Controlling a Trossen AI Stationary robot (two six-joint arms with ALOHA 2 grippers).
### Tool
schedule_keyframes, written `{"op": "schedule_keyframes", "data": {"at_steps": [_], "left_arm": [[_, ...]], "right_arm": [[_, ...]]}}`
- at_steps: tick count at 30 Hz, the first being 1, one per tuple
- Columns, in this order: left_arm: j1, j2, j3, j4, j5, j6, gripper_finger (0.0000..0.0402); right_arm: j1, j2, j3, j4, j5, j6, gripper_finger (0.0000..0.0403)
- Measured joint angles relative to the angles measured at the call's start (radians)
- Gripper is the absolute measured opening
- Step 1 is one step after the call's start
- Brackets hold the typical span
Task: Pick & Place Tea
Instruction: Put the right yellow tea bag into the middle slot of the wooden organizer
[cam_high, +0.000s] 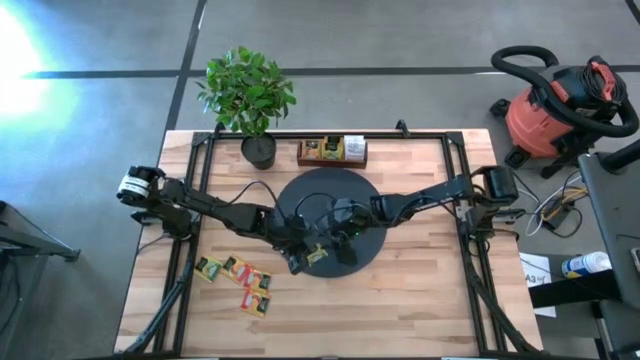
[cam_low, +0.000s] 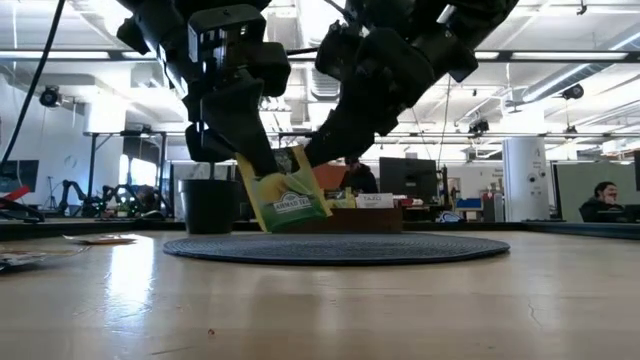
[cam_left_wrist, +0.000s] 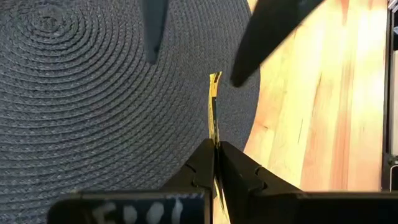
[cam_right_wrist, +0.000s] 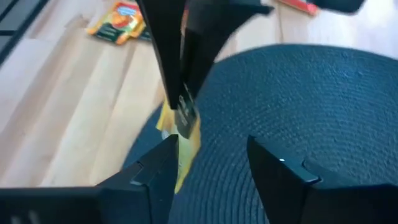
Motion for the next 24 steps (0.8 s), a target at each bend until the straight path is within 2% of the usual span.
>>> {"op": "schedule_keyframes", "data": {"at_steps": [6,12,16,20,24], "left_arm": [[0.0,0.01,0.007,-0.006,-0.001,0.028,0.0],[0.001,0.036,0.074,-0.021,-0.009,0.096,0.0],[0.002,0.066,0.122,-0.088,-0.023,0.137,0.0],[0.002,0.094,0.16,-0.132,-0.023,0.168,0.0],[0.002,0.104,0.181,-0.142,-0.033,0.182,0.0]], "right_arm": [[0.001,0.0,0.015,0.001,-0.077,0.0,0.0182],[-0.001,0.007,0.016,0.005,-0.083,0.031,0.0178],[-0.006,0.011,0.015,-0.012,-0.084,0.068,0.0174],[-0.008,0.01,0.015,-0.032,-0.084,0.069,0.015],[-0.008,0.012,0.016,-0.043,-0.109,0.068,0.0102]]}}
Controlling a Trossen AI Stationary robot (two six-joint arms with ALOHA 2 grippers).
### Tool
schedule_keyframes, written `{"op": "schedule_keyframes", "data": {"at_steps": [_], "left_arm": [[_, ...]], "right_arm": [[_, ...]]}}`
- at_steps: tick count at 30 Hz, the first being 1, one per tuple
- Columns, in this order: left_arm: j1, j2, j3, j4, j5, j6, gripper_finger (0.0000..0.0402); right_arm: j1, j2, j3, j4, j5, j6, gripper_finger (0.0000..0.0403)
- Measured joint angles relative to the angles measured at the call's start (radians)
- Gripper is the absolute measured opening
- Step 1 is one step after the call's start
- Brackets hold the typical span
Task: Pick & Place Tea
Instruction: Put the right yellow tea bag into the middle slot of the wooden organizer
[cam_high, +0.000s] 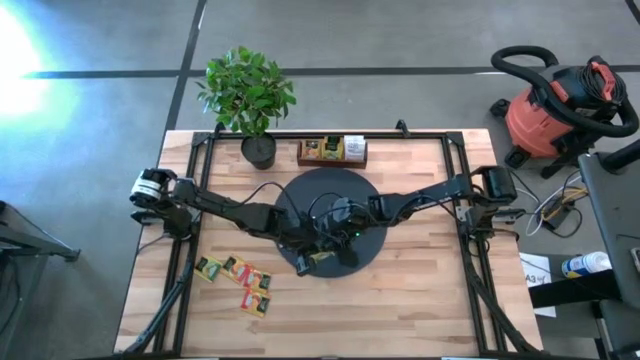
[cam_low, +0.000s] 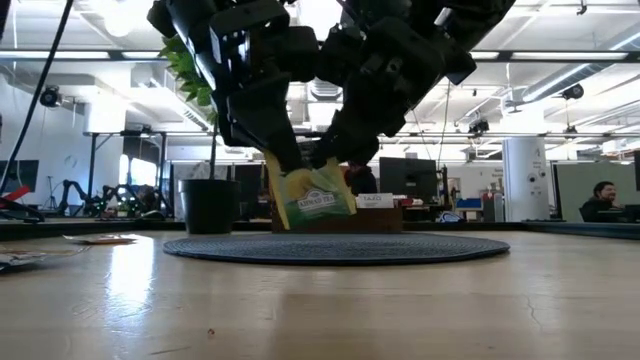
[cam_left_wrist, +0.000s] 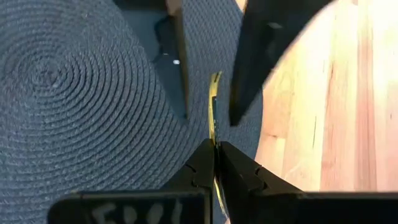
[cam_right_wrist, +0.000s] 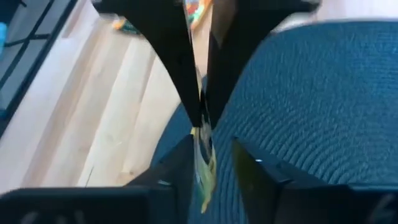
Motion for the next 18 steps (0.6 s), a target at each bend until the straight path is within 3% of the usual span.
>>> {"op": "schedule_keyframes", "data": {"at_steps": [6,12,18], "left_arm": [[0.0,0.0,0.01,-0.008,-0.043,0.009,0.0],[0.0,-0.026,0.016,-0.009,-0.168,-0.058,0.0005],[-0.01,-0.095,0.015,-0.147,-0.34,-0.154,0.0071]], "right_arm": [[0.0,0.0,0.0,-0.025,0.005,0.001,0.0018],[-0.005,0.0,0.0,-0.045,0.041,-0.004,0.0009],[-0.053,-0.032,0.002,-0.037,0.044,0.017,0.0008]]}}
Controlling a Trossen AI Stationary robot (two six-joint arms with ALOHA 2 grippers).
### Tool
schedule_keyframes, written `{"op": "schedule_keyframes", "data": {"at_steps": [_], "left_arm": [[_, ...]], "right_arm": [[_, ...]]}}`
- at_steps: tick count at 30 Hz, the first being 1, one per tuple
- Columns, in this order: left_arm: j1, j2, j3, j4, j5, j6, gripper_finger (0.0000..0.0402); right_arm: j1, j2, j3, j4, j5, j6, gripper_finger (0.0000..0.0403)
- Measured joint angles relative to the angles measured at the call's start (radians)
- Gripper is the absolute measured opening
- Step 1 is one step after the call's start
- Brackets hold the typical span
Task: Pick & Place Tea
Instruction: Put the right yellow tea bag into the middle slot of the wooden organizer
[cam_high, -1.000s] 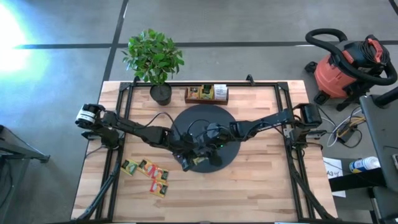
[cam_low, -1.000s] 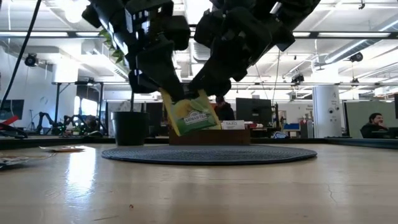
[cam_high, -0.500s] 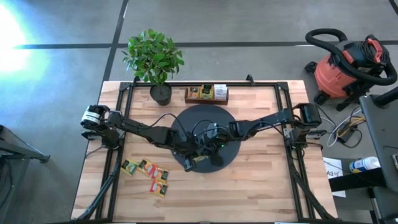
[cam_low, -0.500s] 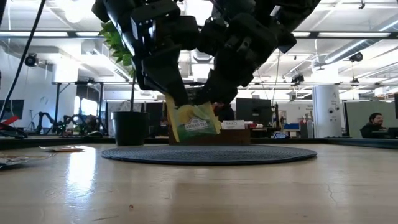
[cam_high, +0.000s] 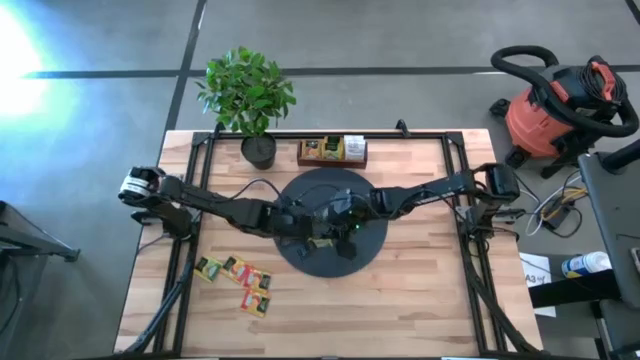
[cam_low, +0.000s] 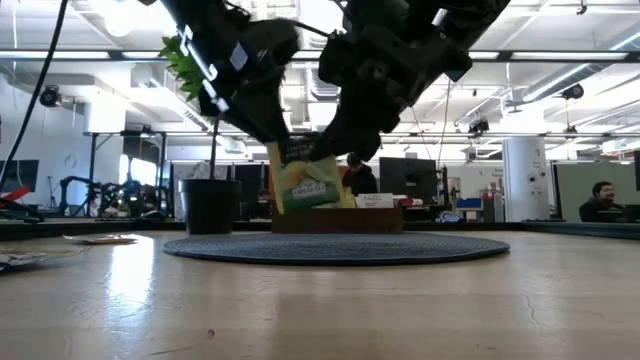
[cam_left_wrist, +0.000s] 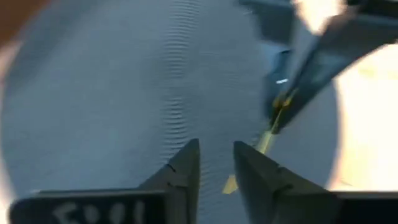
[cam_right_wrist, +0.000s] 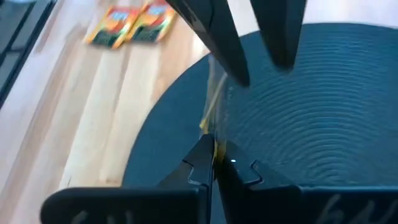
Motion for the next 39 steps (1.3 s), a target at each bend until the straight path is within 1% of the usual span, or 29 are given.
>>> {"op": "schedule_keyframes", "data": {"at_steps": [4,7,10,14,19,21,23,24,28,30,33,37,39], "left_arm": [[-0.015,-0.064,-0.003,-0.171,-0.147,-0.178,0.011],[-0.06,-0.142,-0.005,-0.237,-0.234,-0.307,0.012],[-0.111,-0.21,-0.026,-0.241,-0.318,-0.402,0.0121],[-0.186,-0.301,-0.038,-0.235,-0.423,-0.51,0.0122],[-0.258,-0.372,-0.04,-0.223,-0.6,-0.576,0.0122],[-0.269,-0.4,-0.04,-0.216,-0.644,-0.579,0.0122],[-0.27,-0.419,-0.04,-0.214,-0.647,-0.565,0.0122],[-0.269,-0.426,-0.04,-0.213,-0.647,-0.556,0.0122],[-0.267,-0.442,-0.04,-0.213,-0.647,-0.529,0.0122],[-0.267,-0.443,-0.041,-0.213,-0.645,-0.529,0.0122],[-0.267,-0.443,-0.042,-0.213,-0.635,-0.54,0.0122],[-0.268,-0.443,-0.049,-0.213,-0.628,-0.564,0.0122],[-0.268,-0.442,-0.052,-0.213,-0.628,-0.564,0.0122]], "right_arm": [[-0.082,-0.037,-0.001,-0.002,0.015,0.037,0.0008],[-0.186,-0.055,-0.002,0.002,0.033,0.05,0.0008],[-0.306,-0.065,-0.002,0.004,0.028,0.054,0.0008],[-0.465,-0.066,-0.002,0.019,-0.015,0.048,0.0008],[-0.621,-0.06,0.034,0.027,-0.04,0.022,0.0008],[-0.664,-0.045,0.069,0.029,-0.098,-0.005,0.0008],[-0.697,-0.021,0.11,0.022,-0.18,-0.018,0.0008],[-0.706,-0.005,0.134,0.016,-0.2,-0.024,0.0008],[-0.707,0.069,0.239,-0.094,-0.221,-0.129,0.0008],[-0.7,0.106,0.285,-0.164,-0.259,-0.177,0.0008],[-0.692,0.13,0.331,-0.199,-0.312,-0.193,0.0008],[-0.692,0.127,0.347,-0.223,-0.315,-0.223,0.0008],[-0.693,0.128,0.347,-0.246,-0.299,-0.242,0.0009]]}}
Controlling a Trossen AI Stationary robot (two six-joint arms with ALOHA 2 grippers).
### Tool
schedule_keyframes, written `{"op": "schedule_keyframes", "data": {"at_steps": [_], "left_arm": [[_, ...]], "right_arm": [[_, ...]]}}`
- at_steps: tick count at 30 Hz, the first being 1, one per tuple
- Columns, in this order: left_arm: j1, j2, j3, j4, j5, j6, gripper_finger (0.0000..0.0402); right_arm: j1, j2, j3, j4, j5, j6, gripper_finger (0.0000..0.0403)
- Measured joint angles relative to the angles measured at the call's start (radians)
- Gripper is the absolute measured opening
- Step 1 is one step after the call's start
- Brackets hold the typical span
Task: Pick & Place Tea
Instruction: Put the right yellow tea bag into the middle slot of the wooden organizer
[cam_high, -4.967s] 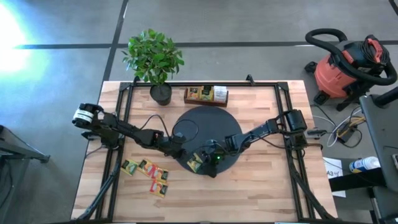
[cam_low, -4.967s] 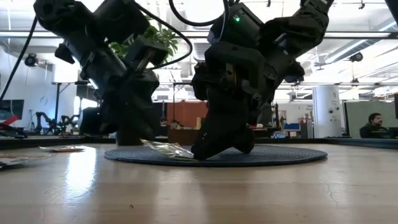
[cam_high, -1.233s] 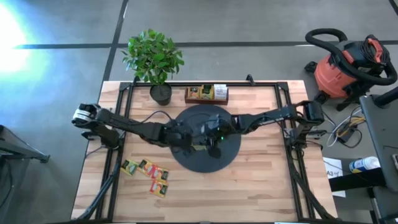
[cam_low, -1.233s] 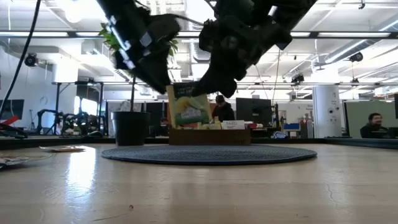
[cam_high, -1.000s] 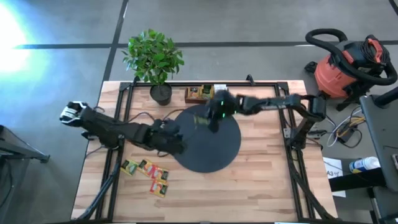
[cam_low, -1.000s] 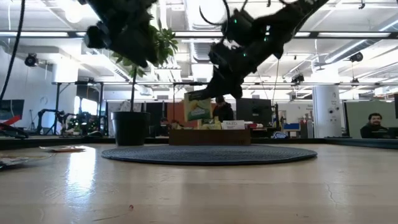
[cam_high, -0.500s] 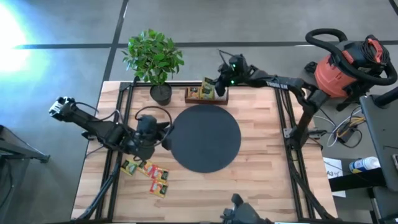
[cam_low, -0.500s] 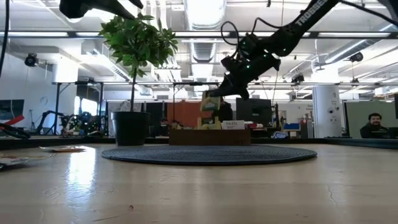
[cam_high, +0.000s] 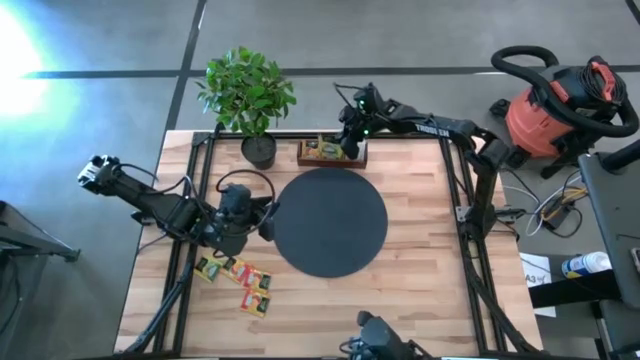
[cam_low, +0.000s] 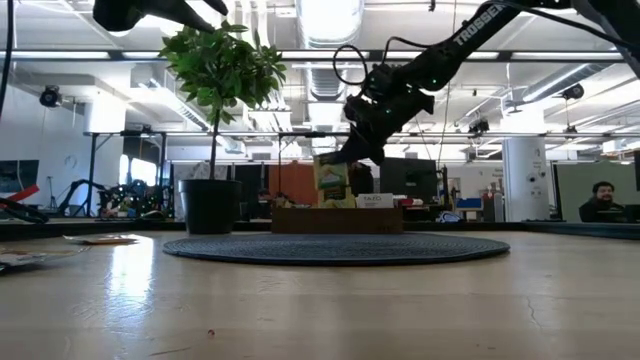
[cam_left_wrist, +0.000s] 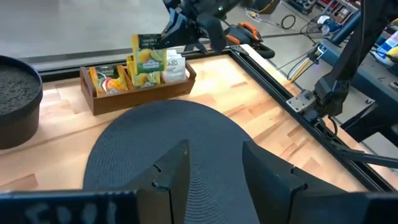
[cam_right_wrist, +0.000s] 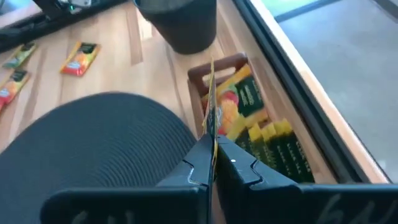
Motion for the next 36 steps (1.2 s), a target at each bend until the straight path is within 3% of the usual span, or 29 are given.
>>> {"op": "schedule_keyframes", "data": {"at_steps": [6,10,36], "left_arm": [[0.002,0.0,0.0,0.0,-0.006,0.017,0.0122],[0.002,0.0,0.0,0.0,-0.008,0.018,0.0122],[0.002,0.0,0.0,0.0,-0.004,0.008,0.0122]], "right_arm": [[0.005,0.028,-0.025,0.002,0.006,-0.019,0.0009],[0.014,0.059,-0.035,0.046,0.084,-0.037,0.0009],[0.046,0.072,-0.045,-0.028,0.128,-0.143,0.0009]]}}
